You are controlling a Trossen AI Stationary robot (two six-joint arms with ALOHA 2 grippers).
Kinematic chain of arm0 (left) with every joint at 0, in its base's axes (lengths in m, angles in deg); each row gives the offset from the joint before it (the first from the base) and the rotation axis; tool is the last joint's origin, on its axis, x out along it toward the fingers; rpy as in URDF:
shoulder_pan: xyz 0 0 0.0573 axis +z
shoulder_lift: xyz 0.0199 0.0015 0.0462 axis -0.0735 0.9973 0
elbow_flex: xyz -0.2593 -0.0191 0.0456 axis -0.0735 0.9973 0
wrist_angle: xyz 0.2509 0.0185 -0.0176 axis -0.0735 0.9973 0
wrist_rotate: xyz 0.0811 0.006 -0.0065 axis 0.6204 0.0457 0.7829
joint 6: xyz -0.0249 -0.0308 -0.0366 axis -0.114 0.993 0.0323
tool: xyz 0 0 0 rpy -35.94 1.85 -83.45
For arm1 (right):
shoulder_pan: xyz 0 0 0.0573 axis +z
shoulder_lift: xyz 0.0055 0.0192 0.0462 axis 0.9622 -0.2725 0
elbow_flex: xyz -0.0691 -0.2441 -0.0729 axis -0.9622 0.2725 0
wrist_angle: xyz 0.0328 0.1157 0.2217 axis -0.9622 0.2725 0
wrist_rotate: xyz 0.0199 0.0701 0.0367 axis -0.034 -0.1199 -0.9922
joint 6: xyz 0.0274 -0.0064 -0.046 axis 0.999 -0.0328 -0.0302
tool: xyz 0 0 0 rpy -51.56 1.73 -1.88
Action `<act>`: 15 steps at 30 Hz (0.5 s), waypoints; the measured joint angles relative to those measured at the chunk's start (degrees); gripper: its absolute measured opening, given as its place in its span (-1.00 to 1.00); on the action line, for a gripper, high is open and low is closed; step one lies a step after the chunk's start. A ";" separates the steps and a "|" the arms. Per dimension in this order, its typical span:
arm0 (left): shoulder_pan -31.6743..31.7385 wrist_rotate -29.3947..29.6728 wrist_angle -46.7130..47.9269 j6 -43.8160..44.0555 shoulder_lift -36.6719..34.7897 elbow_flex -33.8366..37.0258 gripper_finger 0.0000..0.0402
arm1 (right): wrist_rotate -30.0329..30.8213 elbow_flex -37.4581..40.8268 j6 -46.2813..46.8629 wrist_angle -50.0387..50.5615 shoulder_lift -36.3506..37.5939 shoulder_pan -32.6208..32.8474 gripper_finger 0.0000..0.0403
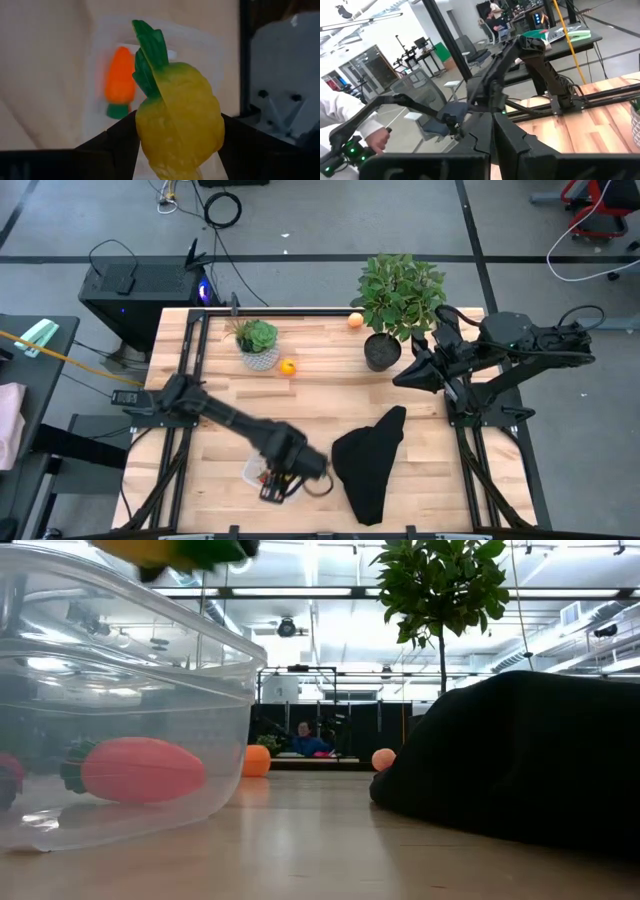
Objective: Pick and placing Produce into tupperware
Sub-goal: Put the pineapple into the transparent bin
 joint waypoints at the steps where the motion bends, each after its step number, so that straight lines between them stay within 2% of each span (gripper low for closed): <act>1: -1.05 0.77 -0.19 -0.02 0.00 0.00 0.17 | -0.03 0.00 0.00 0.00 0.00 0.02 -0.89; 6: -5.14 5.72 -0.07 -3.16 0.00 0.02 0.21 | -0.45 0.00 0.41 0.00 0.01 0.02 -0.89; 10: -5.91 10.72 -0.08 -6.34 0.00 0.03 0.18 | -0.86 0.00 0.88 0.00 0.00 0.02 -0.89; 15: -4.27 10.83 -0.88 -7.93 0.02 4.26 0.18 | -1.08 0.00 1.29 -0.02 0.02 0.02 -0.89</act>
